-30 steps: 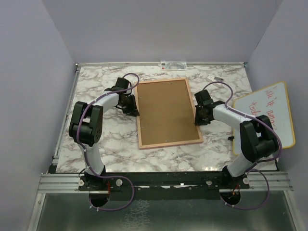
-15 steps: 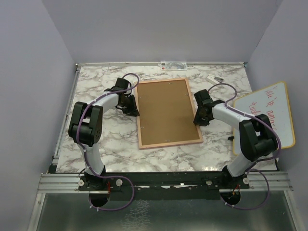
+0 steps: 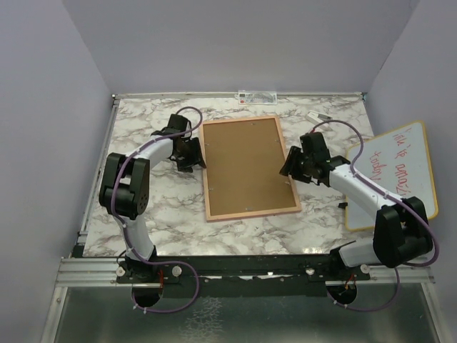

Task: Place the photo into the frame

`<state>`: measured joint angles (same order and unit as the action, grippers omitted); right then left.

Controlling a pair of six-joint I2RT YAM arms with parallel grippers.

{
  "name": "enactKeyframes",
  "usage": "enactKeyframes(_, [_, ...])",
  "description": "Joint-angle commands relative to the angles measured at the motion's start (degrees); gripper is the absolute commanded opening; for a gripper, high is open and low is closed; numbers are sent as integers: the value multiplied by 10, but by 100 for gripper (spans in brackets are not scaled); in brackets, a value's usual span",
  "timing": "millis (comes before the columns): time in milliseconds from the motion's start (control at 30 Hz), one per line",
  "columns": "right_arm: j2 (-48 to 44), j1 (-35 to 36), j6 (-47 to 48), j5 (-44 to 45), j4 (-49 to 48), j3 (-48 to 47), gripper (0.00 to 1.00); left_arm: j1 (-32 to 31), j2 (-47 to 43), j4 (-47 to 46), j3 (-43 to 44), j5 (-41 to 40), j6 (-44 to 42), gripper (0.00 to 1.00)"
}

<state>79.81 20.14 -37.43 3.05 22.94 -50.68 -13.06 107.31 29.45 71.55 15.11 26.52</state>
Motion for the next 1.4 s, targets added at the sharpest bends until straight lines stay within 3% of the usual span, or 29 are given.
enactKeyframes(0, [14, 1, 89, -165, -31, 14, 56, 7, -55, -6, -14, -17, 4, 61])
enactKeyframes(167, [26, 25, 118, -263, -59, 31, 52, 5, -99, -14, -71, 29, 0, 68])
enactKeyframes(333, [63, 67, 122, -289, -68, 27, 46, -6, -132, -21, -142, 69, 9, 67])
enactKeyframes(833, [161, 142, 117, -321, -108, 17, 34, -42, -149, -34, -237, 96, 11, 31])
enactKeyframes(1367, [179, 162, 135, -333, -84, 15, 21, -43, -130, -56, -247, 75, 34, 14])
